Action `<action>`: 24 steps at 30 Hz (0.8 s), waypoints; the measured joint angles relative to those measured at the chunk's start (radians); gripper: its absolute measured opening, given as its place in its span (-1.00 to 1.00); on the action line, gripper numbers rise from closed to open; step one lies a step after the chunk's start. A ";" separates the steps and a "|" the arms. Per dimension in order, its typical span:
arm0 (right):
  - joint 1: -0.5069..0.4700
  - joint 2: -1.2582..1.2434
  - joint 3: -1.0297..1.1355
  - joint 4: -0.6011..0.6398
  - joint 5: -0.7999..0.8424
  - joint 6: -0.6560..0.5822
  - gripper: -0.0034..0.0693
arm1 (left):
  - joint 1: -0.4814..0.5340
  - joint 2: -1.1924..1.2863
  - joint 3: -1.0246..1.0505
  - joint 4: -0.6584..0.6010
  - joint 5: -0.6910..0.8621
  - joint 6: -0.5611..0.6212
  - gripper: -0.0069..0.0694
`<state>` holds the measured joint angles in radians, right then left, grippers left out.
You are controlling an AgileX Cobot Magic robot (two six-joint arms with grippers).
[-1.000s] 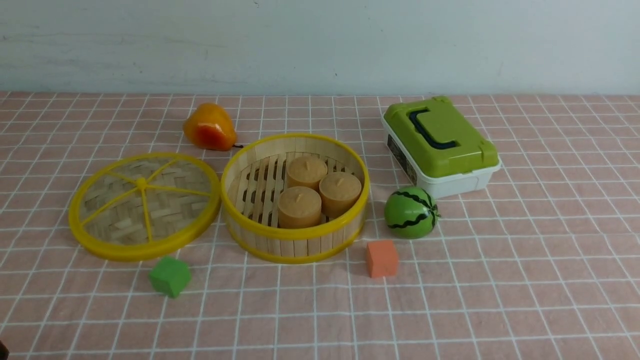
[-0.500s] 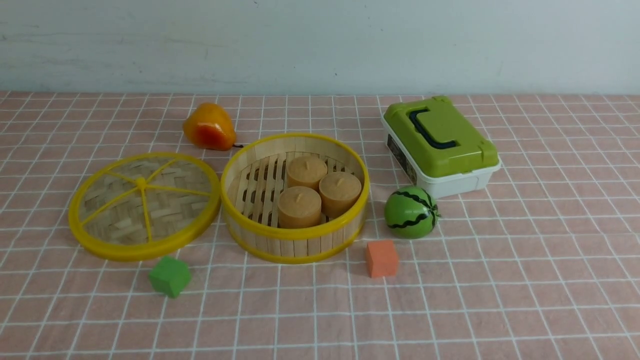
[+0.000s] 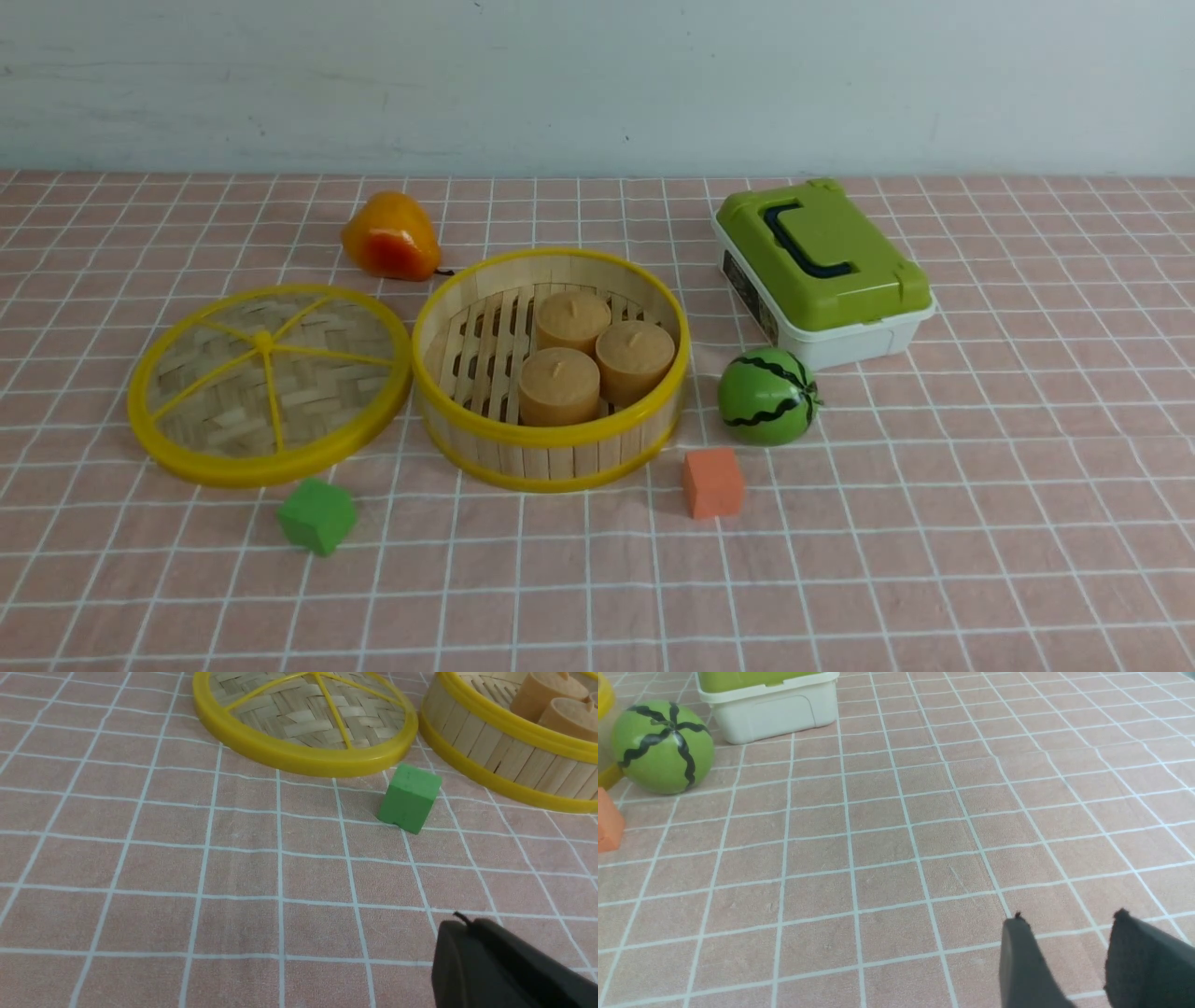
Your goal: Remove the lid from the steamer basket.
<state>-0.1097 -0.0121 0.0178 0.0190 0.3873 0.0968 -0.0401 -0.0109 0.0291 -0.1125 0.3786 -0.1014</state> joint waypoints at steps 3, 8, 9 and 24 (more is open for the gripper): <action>0.000 0.000 0.000 0.000 0.000 0.000 -0.24 | 0.000 0.000 0.000 0.000 0.001 0.000 -0.85; 0.000 0.000 0.000 0.000 0.000 0.000 -0.24 | 0.000 0.000 0.000 0.000 0.002 0.000 -0.85; 0.000 0.000 0.000 0.000 0.000 0.000 -0.24 | 0.000 0.000 0.000 0.000 0.002 0.000 -0.85; 0.000 0.000 0.000 0.000 0.000 0.000 -0.24 | 0.000 0.000 0.000 0.000 0.002 0.000 -0.83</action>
<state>-0.1097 -0.0121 0.0178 0.0190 0.3873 0.0968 -0.0401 -0.0109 0.0291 -0.1125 0.3803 -0.1014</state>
